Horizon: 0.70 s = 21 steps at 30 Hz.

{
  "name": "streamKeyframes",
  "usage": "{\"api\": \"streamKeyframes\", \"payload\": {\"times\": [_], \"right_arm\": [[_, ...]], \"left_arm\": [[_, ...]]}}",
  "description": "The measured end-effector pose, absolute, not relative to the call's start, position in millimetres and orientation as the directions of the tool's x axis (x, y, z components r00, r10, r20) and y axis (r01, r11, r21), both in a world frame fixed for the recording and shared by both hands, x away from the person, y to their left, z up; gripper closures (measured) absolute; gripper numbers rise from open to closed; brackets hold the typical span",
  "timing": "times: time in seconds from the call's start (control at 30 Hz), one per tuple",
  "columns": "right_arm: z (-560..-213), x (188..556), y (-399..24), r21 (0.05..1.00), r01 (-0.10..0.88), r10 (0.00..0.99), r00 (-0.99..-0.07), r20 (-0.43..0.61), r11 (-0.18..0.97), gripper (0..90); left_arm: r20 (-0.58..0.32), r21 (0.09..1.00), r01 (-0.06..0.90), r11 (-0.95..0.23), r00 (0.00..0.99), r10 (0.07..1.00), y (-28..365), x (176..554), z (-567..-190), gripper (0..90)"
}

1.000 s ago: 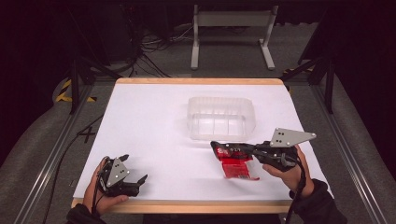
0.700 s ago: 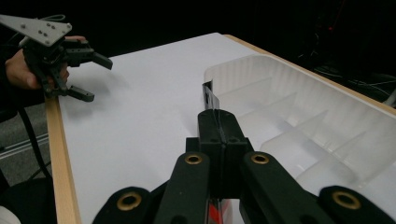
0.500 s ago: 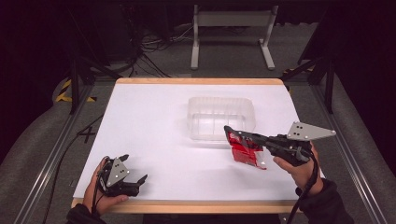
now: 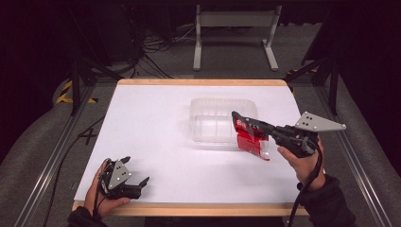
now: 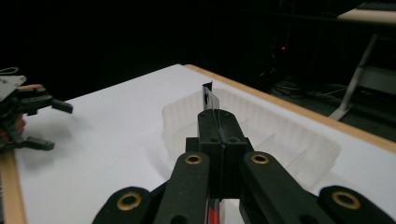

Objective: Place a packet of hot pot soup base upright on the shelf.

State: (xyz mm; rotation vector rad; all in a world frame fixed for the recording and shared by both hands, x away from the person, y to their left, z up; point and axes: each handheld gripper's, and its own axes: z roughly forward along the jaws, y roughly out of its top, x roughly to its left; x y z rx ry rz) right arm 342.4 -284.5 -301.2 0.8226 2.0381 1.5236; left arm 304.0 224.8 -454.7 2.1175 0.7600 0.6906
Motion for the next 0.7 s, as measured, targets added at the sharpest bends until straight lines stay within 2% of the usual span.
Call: {"api": "streamKeyframes", "payload": {"times": [0.27, 0.7], "right_arm": [[-279, 365, -285, 0.964, 0.184, 0.769, -0.639, -0.032, 0.192, 90.0], [-280, 408, -274, 0.957, 0.243, 0.854, -0.52, -0.01, 0.159, 90.0]], "left_arm": [[0.221, 0.797, 0.293, -0.528, 0.673, 0.706, 224, 304, -455, 6.5], [0.217, 0.798, 0.291, -0.528, 0.678, 0.703, 224, 305, -456, 6.6]]}}
